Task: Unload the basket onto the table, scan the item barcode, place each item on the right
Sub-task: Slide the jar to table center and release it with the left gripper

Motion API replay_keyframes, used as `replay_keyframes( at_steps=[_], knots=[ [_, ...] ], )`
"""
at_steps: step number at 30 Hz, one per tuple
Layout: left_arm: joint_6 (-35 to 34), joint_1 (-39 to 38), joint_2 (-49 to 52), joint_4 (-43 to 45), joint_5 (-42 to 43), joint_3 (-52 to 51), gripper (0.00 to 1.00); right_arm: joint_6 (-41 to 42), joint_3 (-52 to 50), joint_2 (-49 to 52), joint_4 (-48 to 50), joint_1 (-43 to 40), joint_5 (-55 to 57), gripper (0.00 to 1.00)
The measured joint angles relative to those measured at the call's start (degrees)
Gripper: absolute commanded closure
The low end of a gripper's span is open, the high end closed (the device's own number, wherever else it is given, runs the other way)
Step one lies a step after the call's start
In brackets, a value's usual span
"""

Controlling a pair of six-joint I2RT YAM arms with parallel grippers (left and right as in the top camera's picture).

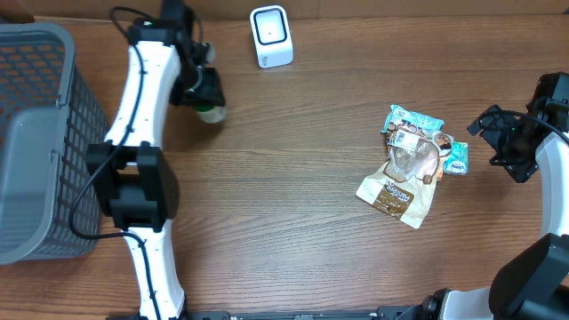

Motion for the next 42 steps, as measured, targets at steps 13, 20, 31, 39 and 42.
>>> replay_keyframes(
  at_steps=[13, 20, 31, 39, 42],
  knots=[
    [2.0, -15.3, 0.0, -3.8, 1.4, 0.1, 0.6, 0.0, 0.0, 0.0, 0.0, 0.0, 0.0, 0.0],
    [11.0, -18.8, 0.0, -3.8, 1.4, 0.1, 0.59, 0.0, 0.0, 0.0, 0.0, 0.0, 0.0, 0.0],
    [24.9, -19.2, 0.0, -2.4, 3.3, -1.2, 0.59, 0.0, 0.0, 0.0, 0.0, 0.0, 0.0, 0.0],
    [28.1, -19.2, 0.1, 5.8, 4.1, -9.7, 0.49, 0.0, 0.0, 0.0, 0.0, 0.0, 0.0, 0.0],
    [28.8, -19.2, 0.3, 6.2, 4.1, -11.0, 0.43, 0.0, 0.0, 0.0, 0.0, 0.0, 0.0, 0.0]
  ],
)
